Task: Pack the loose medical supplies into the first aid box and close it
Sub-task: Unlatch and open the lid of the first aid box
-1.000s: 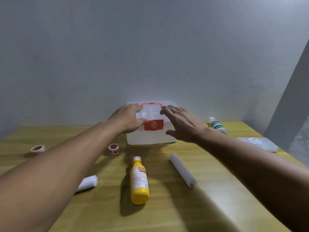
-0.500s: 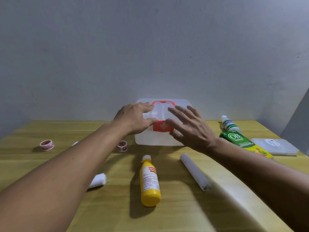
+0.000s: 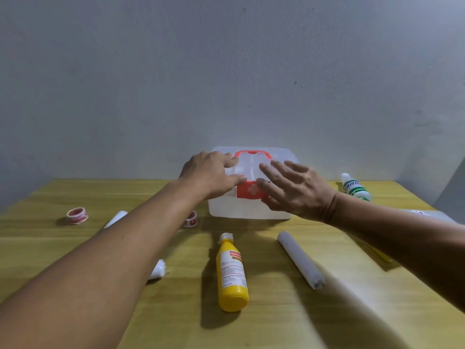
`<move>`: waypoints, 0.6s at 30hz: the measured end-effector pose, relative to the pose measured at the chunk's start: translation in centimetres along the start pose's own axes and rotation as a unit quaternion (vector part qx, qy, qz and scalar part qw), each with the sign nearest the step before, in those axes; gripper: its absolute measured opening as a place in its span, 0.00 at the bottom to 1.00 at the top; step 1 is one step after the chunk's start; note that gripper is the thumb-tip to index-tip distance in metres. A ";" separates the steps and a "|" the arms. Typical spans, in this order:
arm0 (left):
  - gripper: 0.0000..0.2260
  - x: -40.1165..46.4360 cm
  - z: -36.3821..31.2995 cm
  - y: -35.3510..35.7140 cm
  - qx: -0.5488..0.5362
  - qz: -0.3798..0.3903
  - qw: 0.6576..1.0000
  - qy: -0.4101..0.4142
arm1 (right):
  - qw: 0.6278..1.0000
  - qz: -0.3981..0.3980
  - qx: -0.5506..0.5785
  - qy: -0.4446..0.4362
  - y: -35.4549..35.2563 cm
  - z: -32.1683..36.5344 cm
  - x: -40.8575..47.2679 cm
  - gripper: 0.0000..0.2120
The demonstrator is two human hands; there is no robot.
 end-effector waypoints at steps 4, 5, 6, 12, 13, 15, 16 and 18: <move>0.30 0.0 -0.3 -0.3 0.005 -0.009 1.000 -0.010 | 0.999 0.033 -0.023 0.021 0.0 0.3 -0.1 0.15; 0.30 0.0 -0.3 -0.3 0.003 -0.011 1.000 -0.010 | 0.998 0.042 -0.026 0.034 0.1 0.3 -0.2 0.16; 0.30 0.0 -0.3 -0.3 0.000 -0.012 1.000 -0.010 | 0.997 0.050 -0.025 0.046 0.2 0.4 -0.4 0.16; 0.30 0.2 -0.4 -0.5 -0.003 -0.023 1.000 -0.014 | 0.997 0.026 -0.022 0.074 0.0 0.7 0.3 0.12; 0.30 0.2 -0.3 -0.5 -0.005 -0.024 1.000 -0.015 | 0.997 0.025 -0.022 0.066 0.0 0.7 0.4 0.12; 0.30 0.0 -0.3 -0.2 -0.009 -0.023 1.000 -0.015 | 0.998 0.036 -0.022 0.045 0.0 0.7 0.4 0.12; 0.30 0.0 -0.3 -0.1 -0.010 -0.022 1.000 -0.015 | 0.998 0.042 -0.023 0.038 0.1 0.7 0.4 0.13; 0.29 0.0 -0.4 -0.1 -0.006 -0.024 1.000 -0.017 | 0.998 0.046 -0.021 0.034 0.0 0.6 0.5 0.14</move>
Point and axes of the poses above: each hand's wrist, its own x-axis towards the middle knuckle, its own y-axis out of the palm, z = x × y, the point moved 5 cm from there along x, towards the middle knuckle, and after that the axes turned 1 degree about x, right-handed, at the moved point
